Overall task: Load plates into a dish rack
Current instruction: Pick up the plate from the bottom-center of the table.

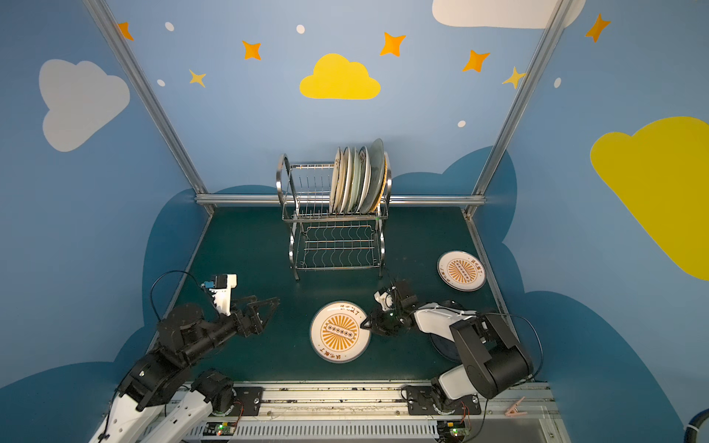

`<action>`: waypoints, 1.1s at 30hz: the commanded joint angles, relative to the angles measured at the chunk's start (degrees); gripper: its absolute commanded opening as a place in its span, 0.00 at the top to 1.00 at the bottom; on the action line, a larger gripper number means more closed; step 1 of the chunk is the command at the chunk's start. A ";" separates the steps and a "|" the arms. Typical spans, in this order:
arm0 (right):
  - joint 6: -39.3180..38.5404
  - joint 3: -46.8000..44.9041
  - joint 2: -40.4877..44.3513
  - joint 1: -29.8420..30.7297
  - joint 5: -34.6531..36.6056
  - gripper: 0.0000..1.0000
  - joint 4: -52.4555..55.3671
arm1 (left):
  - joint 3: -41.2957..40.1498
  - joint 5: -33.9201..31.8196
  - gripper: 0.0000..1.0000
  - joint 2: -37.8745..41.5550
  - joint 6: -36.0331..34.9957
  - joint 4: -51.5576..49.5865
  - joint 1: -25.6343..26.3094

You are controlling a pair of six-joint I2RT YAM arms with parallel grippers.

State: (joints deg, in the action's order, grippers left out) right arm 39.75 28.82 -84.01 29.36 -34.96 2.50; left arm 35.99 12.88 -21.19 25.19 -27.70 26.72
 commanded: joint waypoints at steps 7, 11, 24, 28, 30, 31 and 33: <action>1.73 -2.58 -2.51 1.35 3.03 0.81 -1.91 | -0.37 0.12 0.00 0.39 0.21 0.44 -0.52; 2.08 -2.84 -0.31 1.57 3.10 0.86 -1.82 | -0.34 -0.08 0.00 0.57 0.22 0.45 -0.53; 3.02 3.29 14.91 0.79 2.40 1.00 11.62 | -1.21 -0.36 0.00 1.62 1.30 1.77 -0.57; 3.23 7.12 18.58 0.46 2.09 1.00 16.47 | -2.47 -0.34 0.00 1.84 2.37 4.80 -0.61; 3.32 9.14 20.40 -0.09 2.39 1.00 19.07 | -2.92 0.24 0.00 1.41 3.30 6.98 -0.62; 3.41 9.41 21.37 -0.53 2.77 1.00 20.67 | -3.38 0.37 0.00 1.07 4.54 8.46 -0.58; 3.71 12.37 22.99 -1.60 3.12 1.00 22.92 | -5.01 0.69 0.00 0.45 7.58 12.41 -0.53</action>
State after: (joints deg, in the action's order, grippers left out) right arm 42.85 37.47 -63.64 28.88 -31.51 20.80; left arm 32.27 12.88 -20.01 29.02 -21.87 26.35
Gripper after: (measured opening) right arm 0.054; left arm 0.998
